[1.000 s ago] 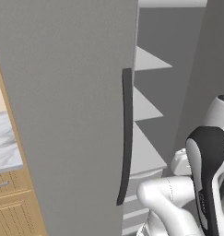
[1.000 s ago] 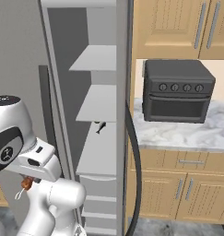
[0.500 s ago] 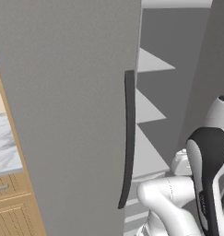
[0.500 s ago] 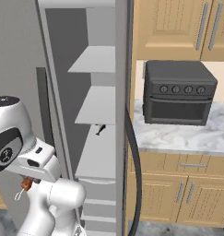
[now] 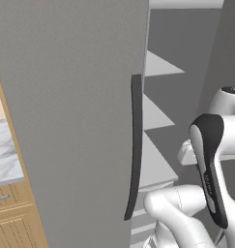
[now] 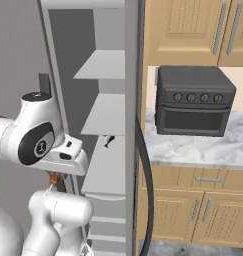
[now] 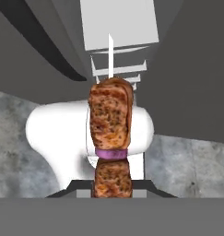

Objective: Store the kebab skewer in the freezer for long-term storage. Close the freezer door after placing the cooked food.

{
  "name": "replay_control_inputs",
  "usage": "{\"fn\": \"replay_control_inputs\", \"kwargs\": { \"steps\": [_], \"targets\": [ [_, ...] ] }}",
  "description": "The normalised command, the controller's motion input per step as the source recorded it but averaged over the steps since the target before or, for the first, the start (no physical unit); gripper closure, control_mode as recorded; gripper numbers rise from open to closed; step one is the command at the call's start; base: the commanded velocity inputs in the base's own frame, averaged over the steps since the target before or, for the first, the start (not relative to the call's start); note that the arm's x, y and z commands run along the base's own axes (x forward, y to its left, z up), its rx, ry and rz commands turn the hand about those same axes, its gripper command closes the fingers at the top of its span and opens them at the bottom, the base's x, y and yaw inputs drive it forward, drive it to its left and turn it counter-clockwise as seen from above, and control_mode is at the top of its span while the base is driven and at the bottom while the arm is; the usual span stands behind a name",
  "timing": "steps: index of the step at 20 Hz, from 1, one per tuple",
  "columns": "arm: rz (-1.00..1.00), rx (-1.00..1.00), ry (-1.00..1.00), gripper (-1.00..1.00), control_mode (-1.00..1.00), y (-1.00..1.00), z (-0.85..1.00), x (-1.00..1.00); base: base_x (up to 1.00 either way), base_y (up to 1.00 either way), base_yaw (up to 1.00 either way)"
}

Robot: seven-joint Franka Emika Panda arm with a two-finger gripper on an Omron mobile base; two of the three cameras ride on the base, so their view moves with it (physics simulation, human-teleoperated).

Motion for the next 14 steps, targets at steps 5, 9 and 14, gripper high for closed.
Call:
{"fn": "replay_control_inputs", "kwargs": {
  "steps": [5, 9, 14],
  "targets": [
    [0.08, 0.0, -0.11, 1.0, -1.0, -0.38, -0.08, 0.45, 0.0, 0.0, 0.0],
    [0.12, -0.01, -0.27, 1.0, -1.0, -0.05, -0.34, 0.48, 0.0, 0.0, 0.0],
    [0.05, -0.03, -0.32, 1.0, -1.0, 0.0, -0.2, 0.51, 0.0, 0.0, 0.0]
  ]
}}
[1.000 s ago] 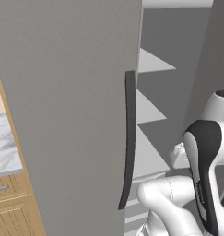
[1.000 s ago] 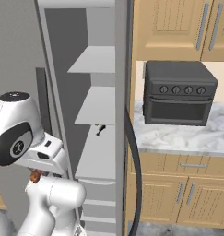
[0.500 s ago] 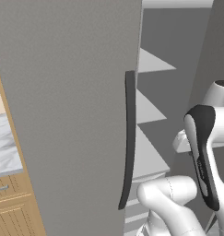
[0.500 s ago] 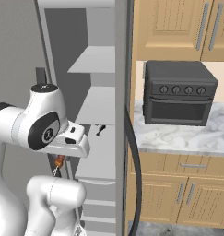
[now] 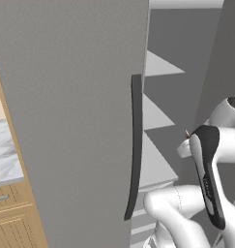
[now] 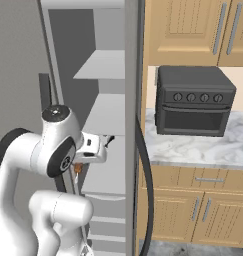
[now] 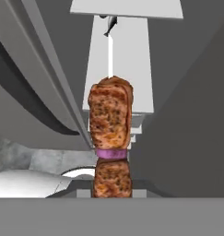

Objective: Store the kebab skewer in the freezer for long-term storage. Close the freezer door after placing the cooked food.

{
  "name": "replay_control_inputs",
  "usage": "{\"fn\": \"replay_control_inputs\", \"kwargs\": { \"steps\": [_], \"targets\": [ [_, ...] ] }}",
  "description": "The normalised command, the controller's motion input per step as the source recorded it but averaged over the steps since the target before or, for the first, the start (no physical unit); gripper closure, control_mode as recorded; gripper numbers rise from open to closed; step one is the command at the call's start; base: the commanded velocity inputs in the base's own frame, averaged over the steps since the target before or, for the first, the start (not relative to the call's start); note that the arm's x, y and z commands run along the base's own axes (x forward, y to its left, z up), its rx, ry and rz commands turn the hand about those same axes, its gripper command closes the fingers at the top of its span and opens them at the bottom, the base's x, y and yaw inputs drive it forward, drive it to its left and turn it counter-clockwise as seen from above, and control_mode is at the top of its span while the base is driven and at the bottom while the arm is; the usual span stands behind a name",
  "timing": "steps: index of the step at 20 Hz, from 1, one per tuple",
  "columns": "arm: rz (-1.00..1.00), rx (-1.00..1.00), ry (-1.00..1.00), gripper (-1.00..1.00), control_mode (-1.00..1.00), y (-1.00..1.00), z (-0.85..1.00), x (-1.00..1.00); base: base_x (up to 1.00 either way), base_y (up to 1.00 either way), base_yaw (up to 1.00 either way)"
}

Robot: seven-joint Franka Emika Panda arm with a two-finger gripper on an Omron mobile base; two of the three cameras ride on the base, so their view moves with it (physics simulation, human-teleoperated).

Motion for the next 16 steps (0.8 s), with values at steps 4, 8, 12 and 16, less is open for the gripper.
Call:
{"fn": "replay_control_inputs", "kwargs": {
  "steps": [4, 8, 12, 16],
  "targets": [
    [-0.02, 0.0, -0.1, 1.0, -1.0, 0.0, 0.0, 0.46, 0.0, 0.0, 0.0],
    [-0.04, 0.0, -0.02, 1.0, -1.0, 0.05, 0.0, 0.77, 0.0, 0.0, 0.0],
    [0.01, 0.03, 0.0, 1.0, -1.0, -0.16, 0.02, 0.74, 0.0, 0.0, 0.0],
    [0.05, 0.06, 0.0, 1.0, -1.0, -0.08, 0.07, 0.68, 0.0, 0.0, 0.0]
  ]
}}
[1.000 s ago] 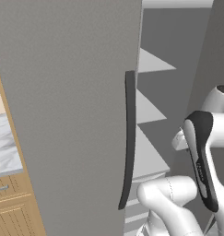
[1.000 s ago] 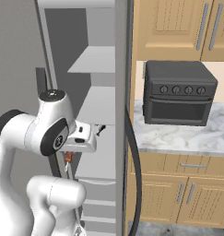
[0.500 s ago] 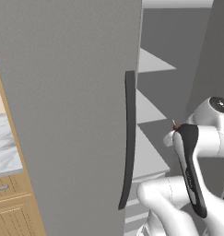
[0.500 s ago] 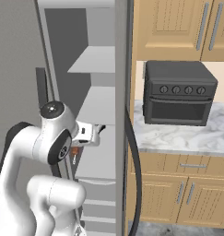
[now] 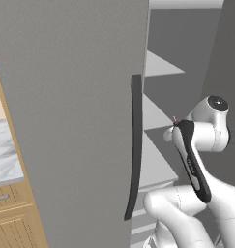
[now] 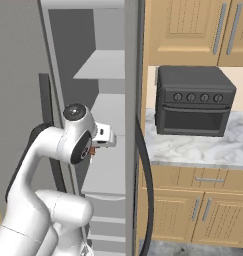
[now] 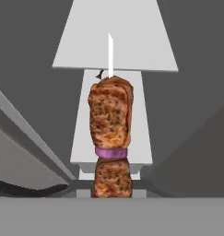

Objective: Store the kebab skewer in the freezer for long-term storage. Close the freezer door after placing the cooked food.

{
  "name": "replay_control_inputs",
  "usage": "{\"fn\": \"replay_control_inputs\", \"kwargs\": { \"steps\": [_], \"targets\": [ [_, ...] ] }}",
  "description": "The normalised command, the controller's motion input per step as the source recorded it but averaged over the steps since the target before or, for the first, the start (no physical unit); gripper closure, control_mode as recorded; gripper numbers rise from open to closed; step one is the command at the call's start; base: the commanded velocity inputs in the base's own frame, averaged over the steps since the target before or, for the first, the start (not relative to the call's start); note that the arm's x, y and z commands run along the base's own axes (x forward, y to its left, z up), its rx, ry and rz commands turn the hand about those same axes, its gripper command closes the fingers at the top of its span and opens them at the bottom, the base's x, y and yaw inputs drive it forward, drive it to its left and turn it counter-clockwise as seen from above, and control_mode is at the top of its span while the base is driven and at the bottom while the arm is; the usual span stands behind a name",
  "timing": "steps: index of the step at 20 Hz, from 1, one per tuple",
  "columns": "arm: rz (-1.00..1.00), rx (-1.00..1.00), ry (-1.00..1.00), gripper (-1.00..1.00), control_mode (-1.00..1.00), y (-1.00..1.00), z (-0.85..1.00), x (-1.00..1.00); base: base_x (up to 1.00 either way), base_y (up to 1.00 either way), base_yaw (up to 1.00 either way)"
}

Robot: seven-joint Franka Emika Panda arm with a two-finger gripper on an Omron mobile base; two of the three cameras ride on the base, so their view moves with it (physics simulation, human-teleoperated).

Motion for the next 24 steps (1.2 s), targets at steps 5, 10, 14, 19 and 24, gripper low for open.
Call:
{"fn": "replay_control_inputs", "kwargs": {
  "steps": [5, 10, 14, 19, 24],
  "targets": [
    [0.05, 0.08, 0.0, 1.0, -1.0, -0.03, 0.0, 0.51, 0.0, 0.0, 0.0],
    [0.0, 0.01, 0.0, 1.0, -1.0, 0.0, 0.0, 0.53, 0.0, 0.0, 0.0],
    [0.0, 0.0, 0.0, 1.0, -1.0, 0.01, 0.0, 0.47, 0.0, 0.0, 0.0],
    [0.0, 0.0, -0.06, 1.0, -1.0, 0.0, -0.03, 0.35, 0.0, 0.0, 0.0],
    [0.0, 0.0, -0.03, 1.0, -1.0, 0.0, -0.12, 0.27, 0.0, 0.0, 0.0]
  ]
}}
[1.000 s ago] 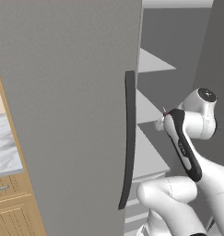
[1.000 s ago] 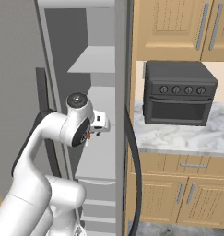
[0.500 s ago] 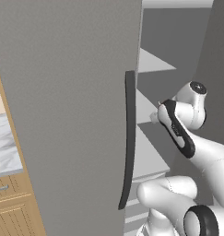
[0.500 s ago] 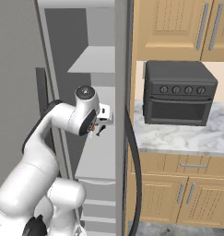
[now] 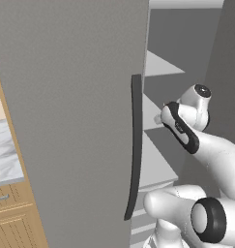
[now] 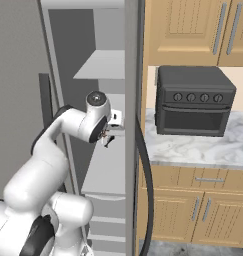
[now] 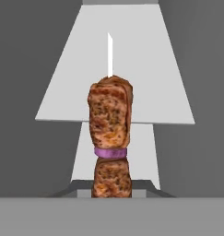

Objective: Store the kebab skewer in the freezer for long-term storage. Close the freezer door after placing the cooked food.

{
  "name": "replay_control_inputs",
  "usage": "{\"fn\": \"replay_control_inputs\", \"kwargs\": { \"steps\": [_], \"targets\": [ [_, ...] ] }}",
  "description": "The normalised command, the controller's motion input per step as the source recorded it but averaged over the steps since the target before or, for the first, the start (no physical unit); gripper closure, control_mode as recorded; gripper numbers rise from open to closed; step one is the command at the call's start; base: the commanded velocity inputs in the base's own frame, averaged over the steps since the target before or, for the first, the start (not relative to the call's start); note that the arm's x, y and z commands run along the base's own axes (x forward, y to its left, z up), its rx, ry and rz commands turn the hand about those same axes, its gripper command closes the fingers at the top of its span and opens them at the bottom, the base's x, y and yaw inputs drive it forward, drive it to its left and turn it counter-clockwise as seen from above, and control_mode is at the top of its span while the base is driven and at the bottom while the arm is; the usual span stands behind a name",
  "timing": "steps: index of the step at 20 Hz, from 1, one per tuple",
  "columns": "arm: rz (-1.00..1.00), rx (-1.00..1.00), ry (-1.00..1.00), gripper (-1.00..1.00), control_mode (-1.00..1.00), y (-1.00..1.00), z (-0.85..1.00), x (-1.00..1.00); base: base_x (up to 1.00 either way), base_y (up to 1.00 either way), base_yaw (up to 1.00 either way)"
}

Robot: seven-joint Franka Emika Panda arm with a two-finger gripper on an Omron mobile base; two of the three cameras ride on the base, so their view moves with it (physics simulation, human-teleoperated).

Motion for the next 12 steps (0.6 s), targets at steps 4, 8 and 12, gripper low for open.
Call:
{"fn": "replay_control_inputs", "kwargs": {
  "steps": [4, 8, 12],
  "targets": [
    [0.0, 0.0, -0.04, 1.0, -1.0, 0.01, -0.19, 0.28, 0.0, 0.0, 0.0],
    [0.0, 0.0, -0.04, 1.0, -1.0, 0.04, -0.09, 0.3, 0.0, 0.0, 0.0],
    [0.0, 0.0, 0.0, 1.0, -1.0, 0.06, 0.0, 0.36, 0.0, 0.0, 0.0]
  ]
}}
